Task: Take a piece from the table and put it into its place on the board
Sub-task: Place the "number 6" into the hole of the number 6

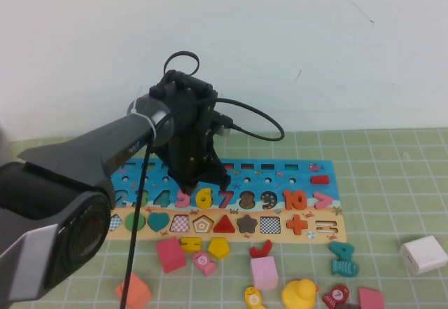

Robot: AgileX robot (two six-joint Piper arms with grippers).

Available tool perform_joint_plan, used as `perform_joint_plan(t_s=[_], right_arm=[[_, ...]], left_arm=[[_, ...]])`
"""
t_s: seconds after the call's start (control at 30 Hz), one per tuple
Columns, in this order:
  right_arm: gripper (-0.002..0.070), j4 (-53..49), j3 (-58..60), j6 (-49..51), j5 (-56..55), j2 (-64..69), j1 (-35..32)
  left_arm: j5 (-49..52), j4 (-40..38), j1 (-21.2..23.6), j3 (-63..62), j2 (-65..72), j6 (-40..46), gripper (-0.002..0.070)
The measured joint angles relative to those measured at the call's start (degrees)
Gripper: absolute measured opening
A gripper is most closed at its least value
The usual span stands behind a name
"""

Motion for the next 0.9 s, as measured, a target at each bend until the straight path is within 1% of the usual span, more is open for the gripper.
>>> perform_joint_plan(t_s=[0.6, 0.9], right_arm=[[-0.0001, 0.0, 0.0, 0.0, 0.0, 0.0, 0.0], [-0.0001, 0.0, 0.0, 0.0, 0.0, 0.0, 0.0]], left_arm=[[0.6, -1.3, 0.0, -0.1, 2.2, -0.2, -0.0001], [-1.2, -2.1, 0.0, -0.1, 2.2, -0.3, -0.0001]])
